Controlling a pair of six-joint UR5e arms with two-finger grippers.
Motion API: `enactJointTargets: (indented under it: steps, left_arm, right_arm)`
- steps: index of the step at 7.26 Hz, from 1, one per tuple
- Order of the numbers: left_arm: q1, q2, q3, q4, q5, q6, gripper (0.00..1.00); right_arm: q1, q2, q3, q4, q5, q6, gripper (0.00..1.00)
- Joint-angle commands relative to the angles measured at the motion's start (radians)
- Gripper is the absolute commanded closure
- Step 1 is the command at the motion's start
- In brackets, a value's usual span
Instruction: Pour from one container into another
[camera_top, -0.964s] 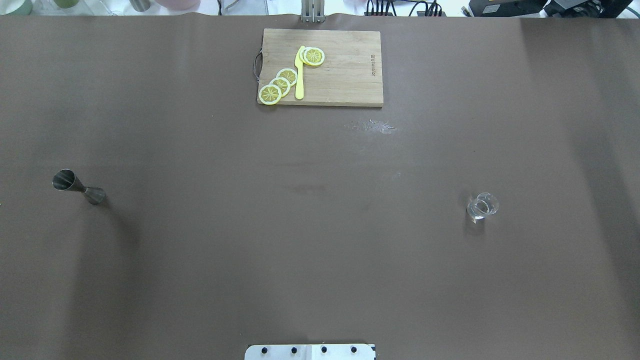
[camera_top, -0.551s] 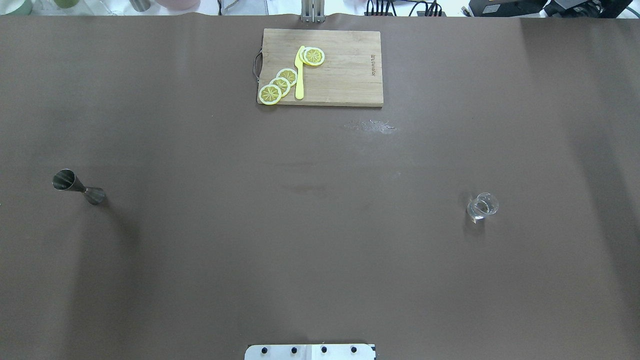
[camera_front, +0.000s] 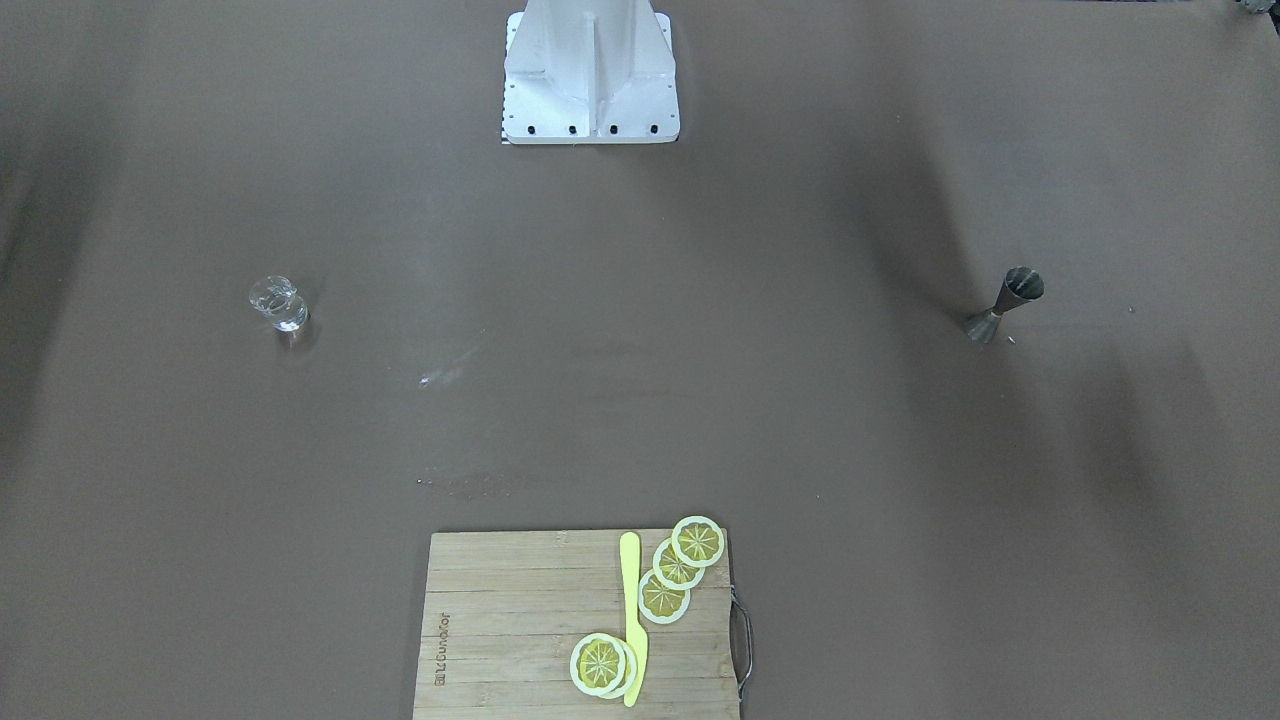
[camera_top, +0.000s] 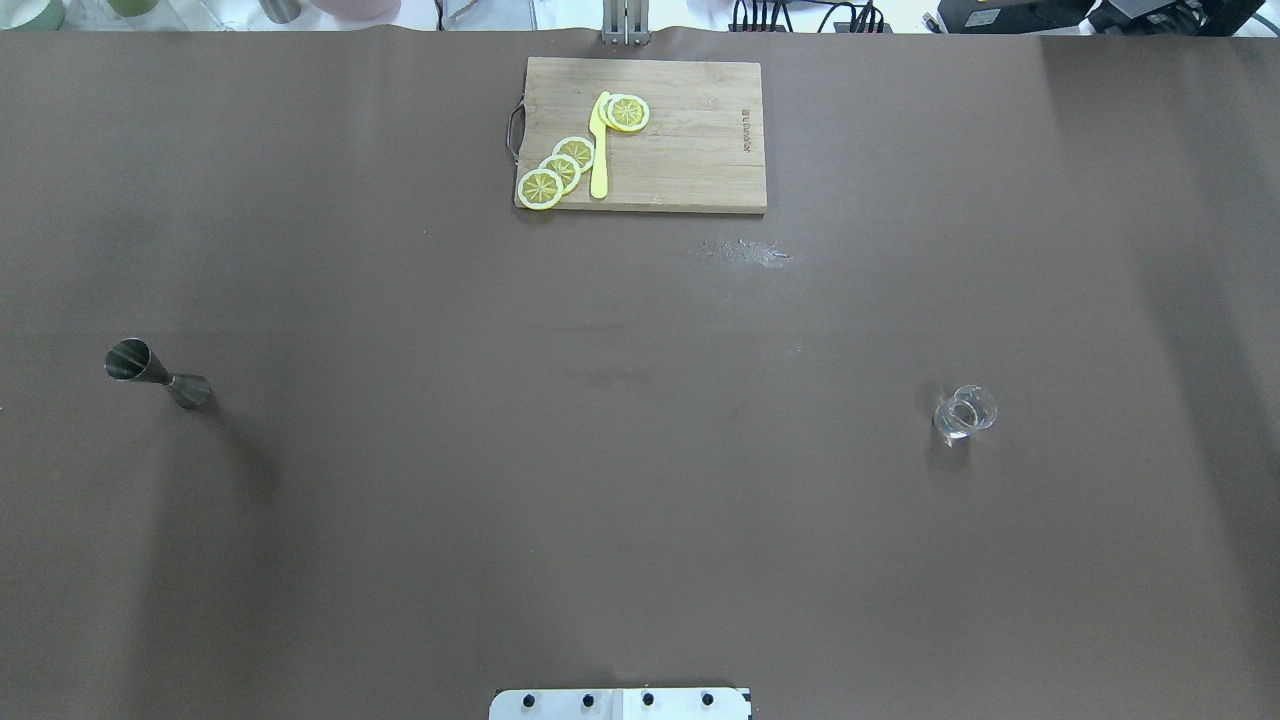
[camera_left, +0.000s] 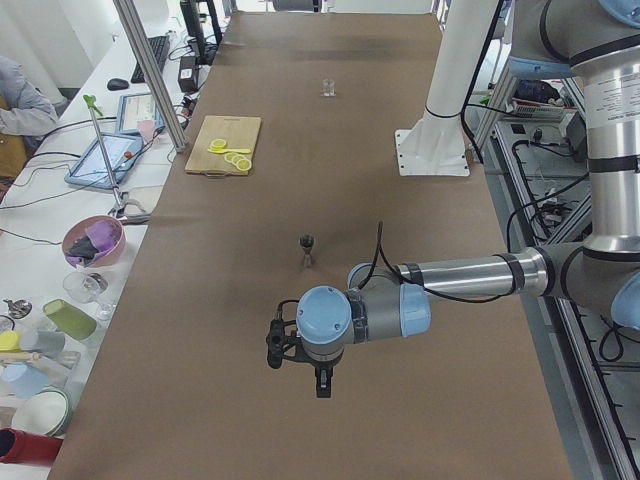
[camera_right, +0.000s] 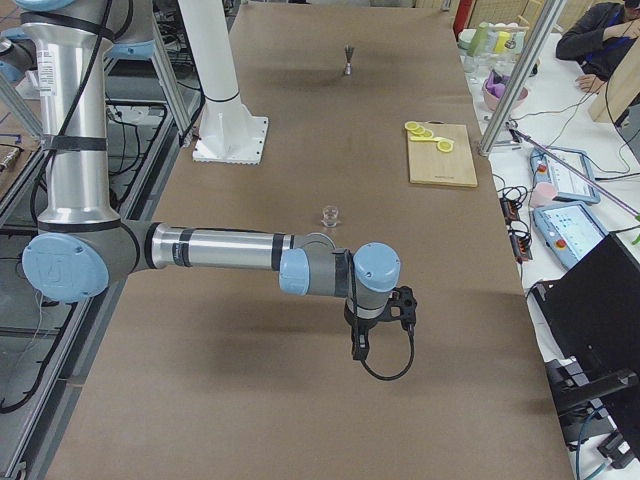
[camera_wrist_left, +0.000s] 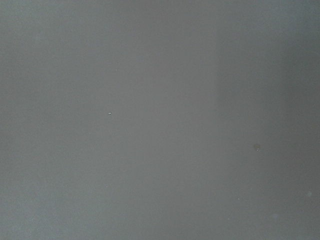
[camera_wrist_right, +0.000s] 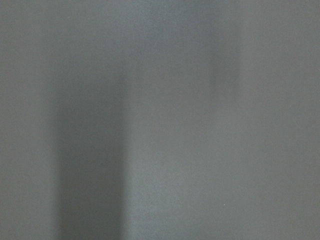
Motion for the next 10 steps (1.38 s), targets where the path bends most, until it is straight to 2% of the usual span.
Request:
enactJointTargets:
  steps: [1, 9, 10]
  left_arm:
    - [0.000, 0.001, 0.002, 0.002, 0.000, 0.000, 0.02]
    - [0.000, -0.005, 0.005, 0.015, 0.002, -0.002, 0.02]
    - [0.000, -0.005, 0.005, 0.015, 0.002, -0.002, 0.02]
  right_arm:
    - [0.000, 0.000, 0.000, 0.000, 0.002, 0.000, 0.00]
    - [-0.002, 0.014, 0.027, 0.004, -0.001, -0.003, 0.00]
    - [-0.009, 0.026, 0.035, 0.057, 0.014, -0.002, 0.00]
